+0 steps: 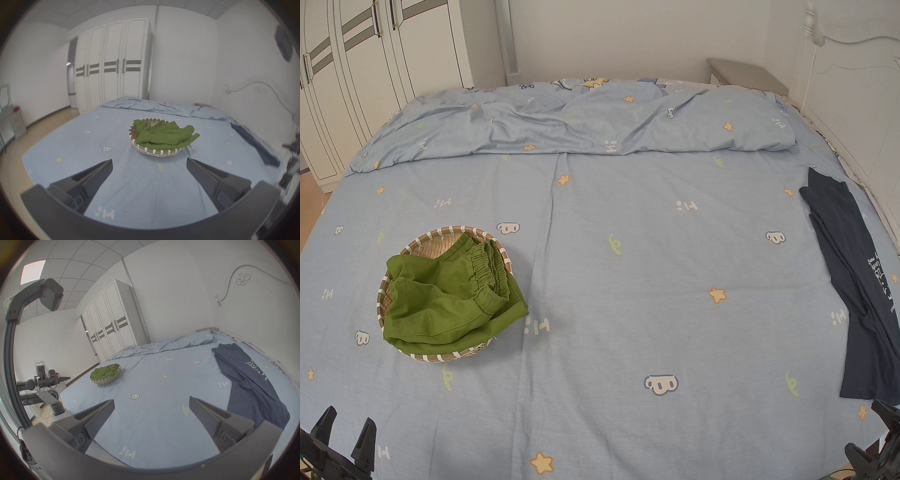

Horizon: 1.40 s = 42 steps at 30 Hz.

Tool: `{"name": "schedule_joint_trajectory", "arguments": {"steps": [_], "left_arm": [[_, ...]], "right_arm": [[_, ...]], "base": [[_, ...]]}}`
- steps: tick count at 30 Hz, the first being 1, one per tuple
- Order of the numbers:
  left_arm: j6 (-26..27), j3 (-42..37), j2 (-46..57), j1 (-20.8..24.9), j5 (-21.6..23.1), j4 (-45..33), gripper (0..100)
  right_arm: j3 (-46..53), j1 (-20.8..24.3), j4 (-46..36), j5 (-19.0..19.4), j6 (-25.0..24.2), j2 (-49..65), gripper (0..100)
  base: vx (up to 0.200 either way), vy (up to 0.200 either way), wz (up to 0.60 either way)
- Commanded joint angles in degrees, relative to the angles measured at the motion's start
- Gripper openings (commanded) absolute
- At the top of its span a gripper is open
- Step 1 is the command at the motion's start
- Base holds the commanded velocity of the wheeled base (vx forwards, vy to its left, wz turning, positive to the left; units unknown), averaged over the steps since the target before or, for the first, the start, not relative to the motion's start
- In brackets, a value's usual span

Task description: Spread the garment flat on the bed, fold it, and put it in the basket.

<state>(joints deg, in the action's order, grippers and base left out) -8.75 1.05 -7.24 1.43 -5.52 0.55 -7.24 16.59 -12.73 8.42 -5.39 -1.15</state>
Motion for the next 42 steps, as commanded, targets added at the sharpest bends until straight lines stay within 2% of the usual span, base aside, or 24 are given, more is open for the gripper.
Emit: {"name": "schedule_joint_trajectory", "arguments": {"steps": [1,2,3,5,6,8,10,11,12,13,14,18,20,22,23,24,27,28,29,42], "left_arm": [[11.9,-1.0,3.2,-4.4,7.6,-0.1,100],[12.8,-1.0,3.2,-4.4,8.0,-0.1,100],[14.6,-1.0,3.2,-4.3,8.9,-0.1,100],[13.2,-1.0,3.2,-4.3,8.3,-0.4,100],[10.6,-1.0,3.0,-4.2,7.5,-0.5,100],[8.0,-1.0,3.0,-4.2,6.2,-0.6,100],[8.0,-1.0,3.1,-4.2,6.4,-0.6,100],[8.7,-1.0,3.5,-3.4,6.9,-0.6,100],[9.6,-1.0,4.3,-1.2,7.1,-0.7,100],[9.6,-1.0,4.3,-1.2,7.1,-0.7,100],[11.1,-1.0,4.7,0.2,7.7,-0.7,100],[11.2,-1.0,5.2,-0.4,8.1,-0.6,100],[11.1,-1.0,5.7,-0.5,8.0,-0.6,100],[11.1,-1.0,6.0,-0.5,8.0,-0.6,100],[11.0,-1.0,6.4,-0.6,7.7,-0.6,100],[11.0,-1.0,6.5,-0.6,7.6,-0.6,100],[10.6,-1.0,6.5,-0.6,7.4,-0.6,100],[10.6,-1.0,6.5,-0.6,7.4,-0.6,100],[10.5,-1.0,6.5,-0.6,7.4,-0.6,100],[10.5,-1.0,6.5,-0.6,7.4,-0.6,100]], "right_arm": [[-0.3,-5.3,-0.6,-0.1,-0.1,-5.1,100],[-0.3,-6.2,-0.7,0.0,0.0,-5.4,100],[-0.2,-11.6,-0.5,0.2,1.0,-6.2,100],[-0.1,-14.6,-0.4,0.7,2.5,-5.7,100],[-0.1,-16.2,-0.3,1.8,3.8,-4.0,100],[0.4,-16.7,0.1,2.2,4.4,1.0,100],[1.0,-16.7,0.8,1.5,4.8,1.1,100],[2.4,-16.7,3.9,-0.8,5.6,0.2,100],[3.5,-16.7,6.8,-1.6,5.9,0.2,100],[3.5,-16.7,6.8,-1.6,5.9,0.2,100],[4.8,-16.6,10.1,-0.1,5.8,0.3,100],[5.1,-16.7,10.5,9.1,5.3,0.5,100],[5.2,-16.8,11.0,9.9,3.2,0.5,100],[5.3,-16.8,11.1,8.6,2.3,0.5,100],[5.5,-16.8,11.3,6.6,2.6,0.5,100],[5.7,-16.9,11.9,4.1,3.0,0.5,100],[7.2,-16.8,16.2,-6.9,3.3,0.5,100],[7.2,-16.8,16.2,-6.9,3.3,0.5,100],[7.2,-16.8,14.7,-10.9,3.8,0.5,100],[7.2,-16.7,14.0,-9.3,4.9,0.7,100]], "base": [[0.000,0.000,0.00],[0.000,0.000,0.00],[0.000,0.000,0.00],[0.000,0.000,0.00],[0.000,0.000,0.00],[0.000,0.000,0.00],[0.000,0.000,0.00],[0.000,0.000,0.00],[0.000,0.000,0.00],[0.000,0.000,0.00],[0.000,0.000,0.00],[0.000,0.000,0.00],[0.000,0.000,0.00],[0.000,0.000,0.00],[0.000,0.000,0.00],[0.000,0.000,0.00],[0.000,0.000,0.00],[0.000,0.000,0.00],[0.000,0.000,0.00],[0.000,0.000,0.00]]}}
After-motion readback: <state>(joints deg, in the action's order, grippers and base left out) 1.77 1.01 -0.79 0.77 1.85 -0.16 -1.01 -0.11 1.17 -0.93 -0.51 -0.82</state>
